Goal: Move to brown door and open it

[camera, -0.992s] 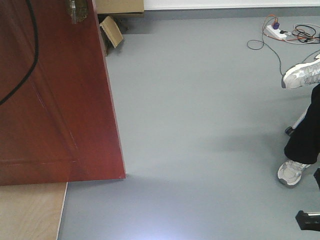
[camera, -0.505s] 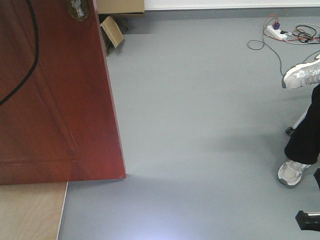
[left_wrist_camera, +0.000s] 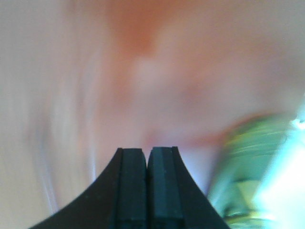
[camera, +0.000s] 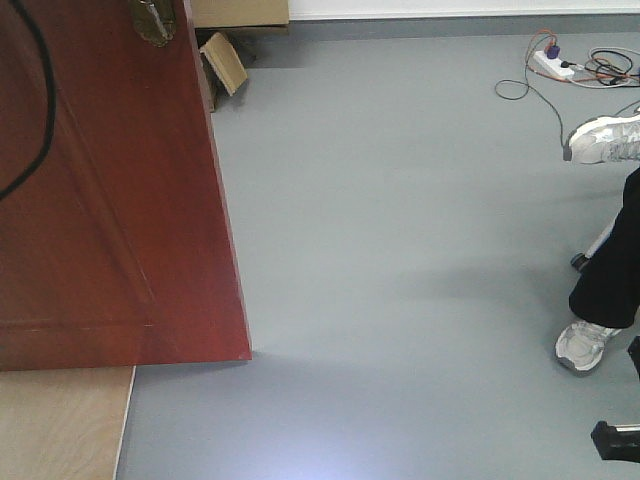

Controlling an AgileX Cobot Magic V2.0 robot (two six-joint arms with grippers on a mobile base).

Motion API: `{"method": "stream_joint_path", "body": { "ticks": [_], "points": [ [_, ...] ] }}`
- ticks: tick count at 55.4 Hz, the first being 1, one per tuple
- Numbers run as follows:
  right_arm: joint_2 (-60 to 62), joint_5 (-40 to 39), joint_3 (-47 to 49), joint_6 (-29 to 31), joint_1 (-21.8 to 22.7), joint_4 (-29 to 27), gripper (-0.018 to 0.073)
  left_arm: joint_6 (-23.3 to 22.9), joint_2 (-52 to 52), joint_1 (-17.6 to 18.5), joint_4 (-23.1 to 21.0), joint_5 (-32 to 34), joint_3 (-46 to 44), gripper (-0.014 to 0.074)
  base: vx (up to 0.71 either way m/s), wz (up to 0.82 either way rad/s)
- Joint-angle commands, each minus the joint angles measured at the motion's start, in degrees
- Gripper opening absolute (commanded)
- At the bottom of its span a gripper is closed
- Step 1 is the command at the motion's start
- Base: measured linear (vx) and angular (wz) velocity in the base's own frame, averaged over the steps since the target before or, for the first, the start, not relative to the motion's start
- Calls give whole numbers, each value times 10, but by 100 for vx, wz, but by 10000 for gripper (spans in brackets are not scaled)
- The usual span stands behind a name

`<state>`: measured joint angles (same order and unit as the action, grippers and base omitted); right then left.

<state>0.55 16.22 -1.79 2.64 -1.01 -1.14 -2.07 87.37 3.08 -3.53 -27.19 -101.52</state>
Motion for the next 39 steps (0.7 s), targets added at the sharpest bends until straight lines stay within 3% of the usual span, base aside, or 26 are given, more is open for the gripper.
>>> {"method": "stream_joint_path", "body": {
  "ticks": [1,10,17,33,39],
  "points": [
    [7,-47,-2,3,1,4,0,8,-104,13,-8,173,104,-3,0,0],
    [7,-47,-2,3,1,4,0,8,-246,20,-5,356,362,-3,0,0],
    [7,-47,-2,3,1,4,0,10,-363,19,-5,439,536,-3,0,0],
    [7,-47,-2,3,1,4,0,10,-620,16,-6,435,817,-3,0,0],
    [7,-47,-2,3,1,4,0,9,-721,-4,-6,435,895,-3,0,0]
  ]
}}
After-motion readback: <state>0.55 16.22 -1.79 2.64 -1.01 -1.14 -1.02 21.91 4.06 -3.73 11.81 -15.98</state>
